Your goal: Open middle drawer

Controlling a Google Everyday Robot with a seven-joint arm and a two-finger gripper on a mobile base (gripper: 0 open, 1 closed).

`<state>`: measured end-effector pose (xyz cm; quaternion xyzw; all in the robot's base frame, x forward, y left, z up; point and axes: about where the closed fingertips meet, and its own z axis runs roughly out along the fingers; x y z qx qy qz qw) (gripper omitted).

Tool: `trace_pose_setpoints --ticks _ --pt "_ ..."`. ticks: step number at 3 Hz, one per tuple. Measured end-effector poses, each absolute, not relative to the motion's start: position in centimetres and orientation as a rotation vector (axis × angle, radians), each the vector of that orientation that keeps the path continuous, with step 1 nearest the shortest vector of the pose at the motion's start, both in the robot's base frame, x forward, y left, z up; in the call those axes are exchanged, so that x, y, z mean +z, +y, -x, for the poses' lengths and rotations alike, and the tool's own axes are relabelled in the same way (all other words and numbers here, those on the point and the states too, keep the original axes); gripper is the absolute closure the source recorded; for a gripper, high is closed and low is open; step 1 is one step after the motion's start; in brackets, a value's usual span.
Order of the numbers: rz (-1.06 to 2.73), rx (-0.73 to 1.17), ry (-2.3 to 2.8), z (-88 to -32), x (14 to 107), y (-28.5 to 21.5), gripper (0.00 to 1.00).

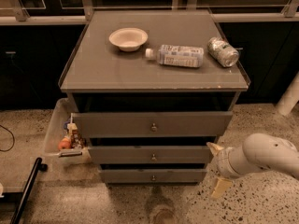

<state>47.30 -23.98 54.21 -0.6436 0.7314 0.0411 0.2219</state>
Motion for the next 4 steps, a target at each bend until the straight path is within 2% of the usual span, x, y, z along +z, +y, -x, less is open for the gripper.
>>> trace_pose_setpoints --ticks 2,4 --pt "1.736 0.064 1.979 -48.3 52.7 -24.3 0.0" --pt "1.719 0.124 1.899 -50.6 50.2 -23.0 0.0"
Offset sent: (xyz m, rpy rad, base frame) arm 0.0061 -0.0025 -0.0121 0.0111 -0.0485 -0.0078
